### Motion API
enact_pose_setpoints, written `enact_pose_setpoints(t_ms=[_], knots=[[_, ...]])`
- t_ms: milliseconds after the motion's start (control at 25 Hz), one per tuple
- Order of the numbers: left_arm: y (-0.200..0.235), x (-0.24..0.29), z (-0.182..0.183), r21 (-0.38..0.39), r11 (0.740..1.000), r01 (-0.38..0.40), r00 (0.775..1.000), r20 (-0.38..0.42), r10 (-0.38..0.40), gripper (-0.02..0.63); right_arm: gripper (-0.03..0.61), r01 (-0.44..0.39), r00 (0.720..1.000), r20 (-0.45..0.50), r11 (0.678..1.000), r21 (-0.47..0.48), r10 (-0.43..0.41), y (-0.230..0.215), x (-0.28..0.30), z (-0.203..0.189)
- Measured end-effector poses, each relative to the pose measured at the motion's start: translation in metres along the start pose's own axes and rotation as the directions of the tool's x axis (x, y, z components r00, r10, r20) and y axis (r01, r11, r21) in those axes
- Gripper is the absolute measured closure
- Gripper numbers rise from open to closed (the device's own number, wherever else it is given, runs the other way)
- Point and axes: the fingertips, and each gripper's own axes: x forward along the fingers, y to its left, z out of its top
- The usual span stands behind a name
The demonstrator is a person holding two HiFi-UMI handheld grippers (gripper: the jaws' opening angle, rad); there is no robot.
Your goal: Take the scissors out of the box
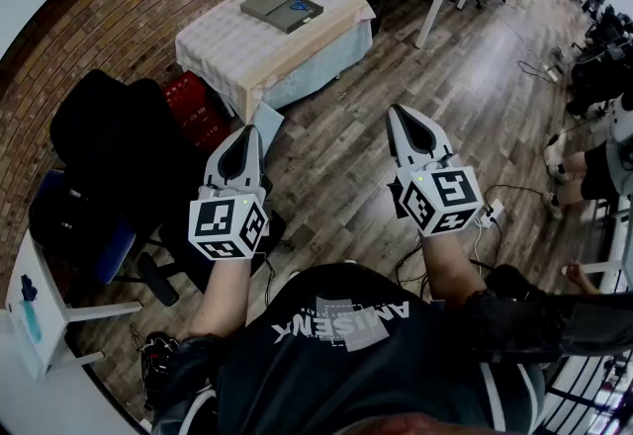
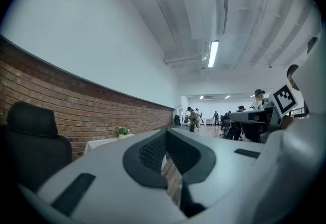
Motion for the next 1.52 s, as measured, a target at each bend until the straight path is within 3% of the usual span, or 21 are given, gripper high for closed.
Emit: enact_pose_setpoints(t_ms=[440,760,1280,1520], knots=[[-0.005,-0.006,0.005,0.009,1.000,0.030,1.000,0.001,-0.030,0.601,0.538,0.019,1.000,-0.007,0.999,-0.048,-0.019,0.011,-0.005,0.004],[0.008,-0.008,0.000,-0.004,0.999,0.045,0.999,-0.021,-0.045,0.601,0.537,0.023,1.000,-0.001,1.000,-0.018,-0.023,0.026,0.003,0.000],[0.040,-0.004,-0.014,0.040,0.986,0.161,0.986,-0.040,-0.159,0.601,0.537,0.063,0.998,-0.015,0.997,-0.038,-0.064,0.059,0.025,-0.017],[0.043,0.016,-0.023,0.032,0.982,0.186,0.982,-0.049,-0.184,0.601,0.537,0.065,0.997,-0.027,0.997,-0.030,-0.066,0.050,0.039,-0.029]])
